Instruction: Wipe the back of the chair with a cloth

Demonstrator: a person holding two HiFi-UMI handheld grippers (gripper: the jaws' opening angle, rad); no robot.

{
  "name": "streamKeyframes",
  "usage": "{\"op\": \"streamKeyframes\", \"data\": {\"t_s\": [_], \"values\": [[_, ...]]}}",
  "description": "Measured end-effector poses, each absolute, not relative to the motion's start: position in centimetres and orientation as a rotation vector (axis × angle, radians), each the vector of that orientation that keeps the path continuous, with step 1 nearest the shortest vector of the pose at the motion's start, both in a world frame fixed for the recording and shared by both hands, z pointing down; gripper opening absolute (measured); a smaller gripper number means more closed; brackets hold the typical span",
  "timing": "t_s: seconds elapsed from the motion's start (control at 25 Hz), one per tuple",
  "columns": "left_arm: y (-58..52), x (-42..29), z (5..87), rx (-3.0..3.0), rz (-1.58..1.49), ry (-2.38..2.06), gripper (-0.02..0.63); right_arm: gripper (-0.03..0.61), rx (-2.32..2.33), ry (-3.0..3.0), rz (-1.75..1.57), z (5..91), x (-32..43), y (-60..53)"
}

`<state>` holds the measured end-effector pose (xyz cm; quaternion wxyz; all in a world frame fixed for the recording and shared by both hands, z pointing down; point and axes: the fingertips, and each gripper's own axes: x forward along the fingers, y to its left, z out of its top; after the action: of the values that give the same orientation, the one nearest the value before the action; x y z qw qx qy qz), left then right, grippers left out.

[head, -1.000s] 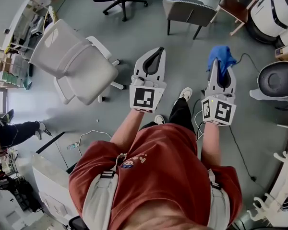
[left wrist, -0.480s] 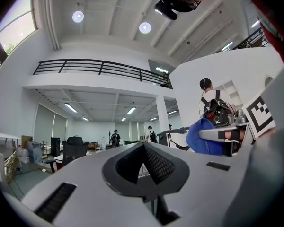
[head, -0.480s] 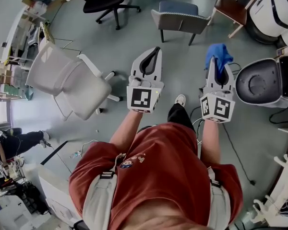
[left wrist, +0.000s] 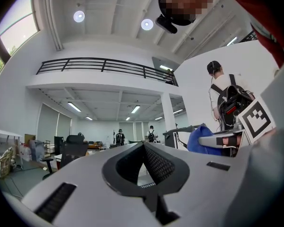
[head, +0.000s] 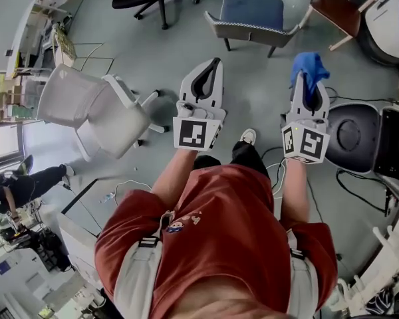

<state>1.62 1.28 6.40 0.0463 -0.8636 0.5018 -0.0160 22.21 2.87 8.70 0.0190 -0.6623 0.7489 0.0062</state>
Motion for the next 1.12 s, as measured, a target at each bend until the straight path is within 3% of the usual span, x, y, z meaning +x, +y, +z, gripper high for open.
{"op": "streamKeyframes", "data": {"t_s": [0.28, 0.72, 1.12], "values": [[-3.8, 0.7, 11.4, -2.64, -0.11, 1.518, 0.014, 0.055, -1.994, 2.375, -0.075, 13.8, 20.7, -2.2], [-8.8, 0.0, 26.2, -2.691, -0.015, 1.356, 0.014, 0.057, -2.188, 2.303, -0.214, 31.2, 18.7, -5.3], [-12.1, -1.5, 39.7, -2.676, 0.009, 1.516, 0.014, 0.056, -2.205, 2.332, -0.269, 44.8, 18.7, -10.0]]}}
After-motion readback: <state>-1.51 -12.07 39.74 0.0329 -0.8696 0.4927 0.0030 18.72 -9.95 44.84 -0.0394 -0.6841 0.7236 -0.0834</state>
